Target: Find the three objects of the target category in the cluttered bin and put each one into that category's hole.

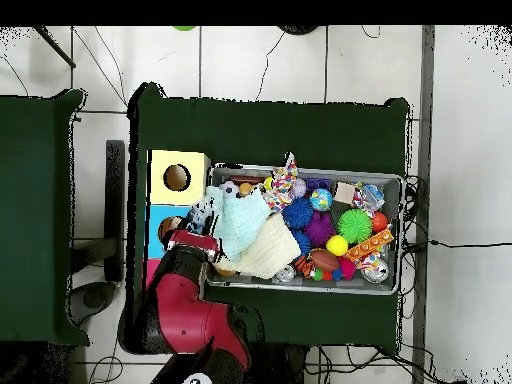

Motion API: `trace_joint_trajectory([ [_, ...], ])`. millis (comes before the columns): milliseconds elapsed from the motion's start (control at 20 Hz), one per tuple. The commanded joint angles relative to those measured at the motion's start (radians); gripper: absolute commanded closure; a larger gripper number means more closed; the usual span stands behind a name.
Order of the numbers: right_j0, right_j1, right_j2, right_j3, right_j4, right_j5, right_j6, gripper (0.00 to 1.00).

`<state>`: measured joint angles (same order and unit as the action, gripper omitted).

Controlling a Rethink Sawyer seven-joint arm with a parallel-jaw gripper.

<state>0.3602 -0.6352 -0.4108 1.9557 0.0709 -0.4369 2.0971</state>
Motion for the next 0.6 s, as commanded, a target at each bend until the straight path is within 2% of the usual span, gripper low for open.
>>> trace_joint_trajectory([
  [50,-0.096,-0.047,0.094,0.002,-0.276,-0.082,0.056,1.00],
  [250,-0.076,-0.037,0.082,-0.003,-0.273,-0.080,0.076,1.00],
  [600,0.010,-0.076,0.036,0.005,-0.223,-0.014,0.087,1.00],
])
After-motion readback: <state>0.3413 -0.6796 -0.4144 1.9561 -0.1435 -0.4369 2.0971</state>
